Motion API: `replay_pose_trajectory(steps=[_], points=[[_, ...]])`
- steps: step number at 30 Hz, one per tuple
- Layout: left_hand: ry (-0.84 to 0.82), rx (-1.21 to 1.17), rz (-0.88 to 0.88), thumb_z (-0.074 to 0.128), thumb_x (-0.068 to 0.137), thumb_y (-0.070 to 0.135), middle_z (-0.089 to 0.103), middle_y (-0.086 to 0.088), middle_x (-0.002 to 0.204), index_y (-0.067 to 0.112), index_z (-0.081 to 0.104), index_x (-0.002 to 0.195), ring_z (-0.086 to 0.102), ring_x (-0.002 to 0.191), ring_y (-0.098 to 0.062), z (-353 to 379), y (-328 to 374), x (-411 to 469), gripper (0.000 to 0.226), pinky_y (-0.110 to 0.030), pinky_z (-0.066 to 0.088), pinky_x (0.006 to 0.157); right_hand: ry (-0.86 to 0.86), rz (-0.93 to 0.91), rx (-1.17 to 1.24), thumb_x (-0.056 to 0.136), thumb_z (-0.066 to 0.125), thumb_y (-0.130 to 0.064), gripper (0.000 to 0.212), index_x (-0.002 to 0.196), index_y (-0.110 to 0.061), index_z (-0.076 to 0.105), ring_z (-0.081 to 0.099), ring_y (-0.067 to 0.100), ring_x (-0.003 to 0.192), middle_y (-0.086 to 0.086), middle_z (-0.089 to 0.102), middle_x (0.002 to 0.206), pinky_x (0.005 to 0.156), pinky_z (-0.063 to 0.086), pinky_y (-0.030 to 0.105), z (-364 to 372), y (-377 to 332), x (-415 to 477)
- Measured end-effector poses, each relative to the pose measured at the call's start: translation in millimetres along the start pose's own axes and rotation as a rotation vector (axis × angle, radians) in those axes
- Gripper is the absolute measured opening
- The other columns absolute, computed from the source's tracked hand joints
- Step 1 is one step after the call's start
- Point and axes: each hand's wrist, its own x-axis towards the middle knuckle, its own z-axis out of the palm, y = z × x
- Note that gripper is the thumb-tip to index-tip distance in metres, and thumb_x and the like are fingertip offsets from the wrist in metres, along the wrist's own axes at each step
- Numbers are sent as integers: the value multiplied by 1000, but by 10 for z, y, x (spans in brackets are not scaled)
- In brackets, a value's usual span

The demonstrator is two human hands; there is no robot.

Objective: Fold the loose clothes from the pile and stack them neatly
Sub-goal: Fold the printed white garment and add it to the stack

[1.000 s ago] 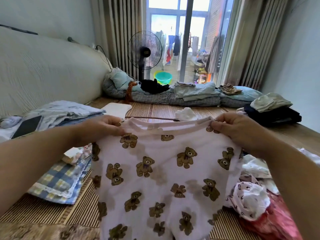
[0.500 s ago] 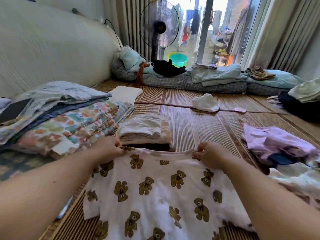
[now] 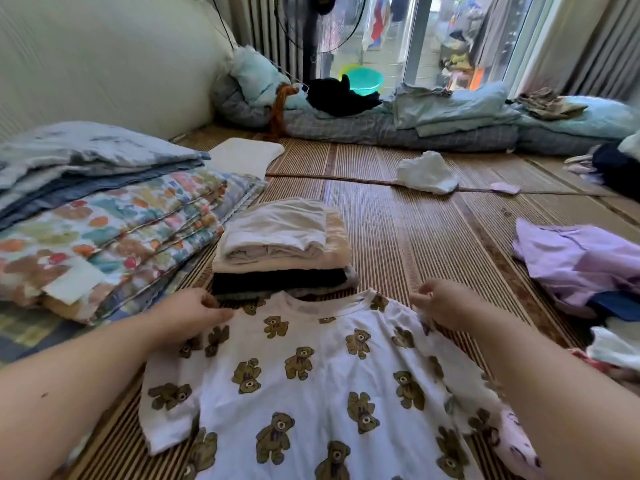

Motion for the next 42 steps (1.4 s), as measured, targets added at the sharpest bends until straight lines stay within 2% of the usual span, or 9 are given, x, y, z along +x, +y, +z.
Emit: replay_pose_trajectory(steps=[5, 11, 19, 22, 26, 32, 36, 39, 42], points=[[-189, 167, -89, 73, 68, 59, 58, 9, 97, 27, 57, 97, 55, 87, -5, -90, -270, -394, 47, -22, 45, 69, -254, 159, -233, 79, 64, -63, 48, 70, -16, 60, 50, 11, 61, -4, 55, 68, 53, 37, 23, -128, 484, -509], [-155, 213, -214, 70, 74, 40, 59, 3, 77, 18, 62, 78, 54, 64, -8, -79, -341, -877, 23, -19, 36, 48, -204, 243, -93, 81, 72, -30, 18, 83, -13, 68, 64, 15, 74, 1, 67, 81, 59, 47, 24, -9, 448, -854], [348, -1156, -287, 61, 85, 15, 69, -16, 81, 11, 67, 87, 65, 78, -33, 163, -6, -1078, 7, -51, 54, 82, 341, 144, 355, 89, 59, -23, 12, 81, -14, 55, 55, 17, 61, 4, 60, 73, 50, 34, 28, -190, 280, -905], [422, -870, -210, 56, 89, 28, 68, -13, 77, 12, 65, 85, 63, 73, -31, 138, 290, -1035, 19, -36, 50, 64, 405, 103, 381, 84, 64, -18, 9, 87, -13, 58, 59, 18, 63, 4, 60, 75, 51, 41, 27, -283, 170, -832], [290, -557, -68, 57, 87, 22, 66, -16, 85, 4, 62, 92, 63, 82, -35, 82, 632, -970, 19, -38, 48, 69, 339, 123, 465, 80, 70, -14, 17, 89, -12, 55, 62, 23, 72, 9, 60, 82, 66, 57, 38, -306, -144, -696], [-314, -1024, -36, 51, 96, 30, 56, -3, 101, 25, 52, 100, 71, 79, -23, 195, 1090, -968, 6, -24, 50, 51, -221, 69, 668, 90, 64, -27, 25, 102, -6, 58, 73, 24, 73, 14, 68, 93, 59, 55, 29, -50, -620, -664], [-42, -852, -32, 59, 90, 35, 63, -2, 104, 27, 57, 92, 73, 74, -18, 255, 892, -699, 9, -27, 52, 58, -32, 127, 602, 91, 63, -21, 20, 106, -8, 59, 72, 22, 70, 12, 68, 91, 48, 50, 25, 70, -466, -439], [160, -440, -223, 67, 78, 46, 56, -12, 120, 13, 57, 116, 60, 93, -28, 332, 587, -557, 51, -33, 45, 72, 133, 163, 381, 87, 69, -21, 38, 119, -5, 58, 62, 15, 74, 4, 62, 91, 53, 44, 24, 150, -257, -269], [149, -378, -291, 68, 74, 54, 61, -9, 95, 10, 62, 95, 59, 80, -26, 410, 430, -522, 49, -31, 46, 66, 92, 184, 303, 81, 75, -29, 59, 130, -3, 52, 60, 17, 85, 7, 62, 101, 65, 45, 24, 252, -206, -139]])
